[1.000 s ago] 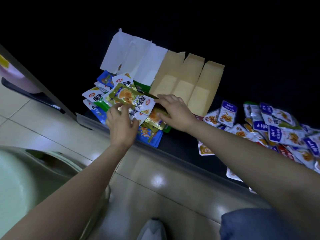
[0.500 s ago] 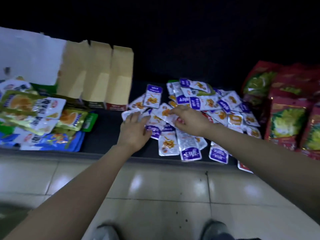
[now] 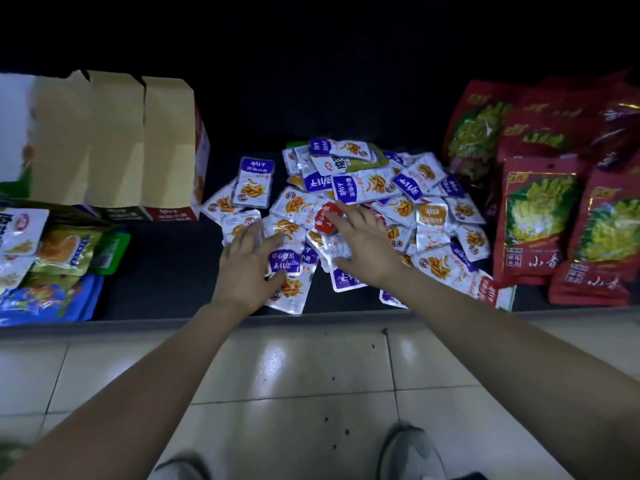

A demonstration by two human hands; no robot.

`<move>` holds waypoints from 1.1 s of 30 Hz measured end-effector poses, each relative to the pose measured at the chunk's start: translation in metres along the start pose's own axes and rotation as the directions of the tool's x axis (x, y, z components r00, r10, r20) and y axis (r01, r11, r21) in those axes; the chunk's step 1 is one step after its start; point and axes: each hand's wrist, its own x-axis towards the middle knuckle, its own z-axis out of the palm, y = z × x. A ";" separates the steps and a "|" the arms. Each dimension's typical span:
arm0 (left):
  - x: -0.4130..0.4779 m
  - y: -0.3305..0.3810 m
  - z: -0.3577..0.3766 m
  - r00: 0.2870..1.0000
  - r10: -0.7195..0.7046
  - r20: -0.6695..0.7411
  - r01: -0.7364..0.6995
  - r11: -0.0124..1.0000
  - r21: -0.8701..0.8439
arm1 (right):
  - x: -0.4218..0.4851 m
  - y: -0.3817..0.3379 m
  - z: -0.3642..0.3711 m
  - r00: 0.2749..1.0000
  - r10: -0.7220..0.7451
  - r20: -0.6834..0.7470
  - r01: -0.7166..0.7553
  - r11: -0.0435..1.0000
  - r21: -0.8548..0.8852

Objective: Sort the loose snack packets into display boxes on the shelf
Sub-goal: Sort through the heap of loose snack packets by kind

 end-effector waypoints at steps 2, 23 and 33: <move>0.001 0.002 0.000 0.999 -0.018 0.029 0.017 0.999 0.038 | -0.002 0.000 0.002 0.999 0.013 -0.039 -0.010 0.998 0.070; 0.013 0.072 -0.017 0.965 -0.092 0.244 0.251 0.578 -0.776 | -0.008 -0.006 -0.027 0.834 0.487 0.260 -0.325 0.053 0.944; 0.015 0.015 -0.015 0.848 -0.527 -0.061 0.332 0.617 -0.713 | 0.020 -0.008 -0.009 0.967 0.252 -0.026 -0.207 0.845 0.493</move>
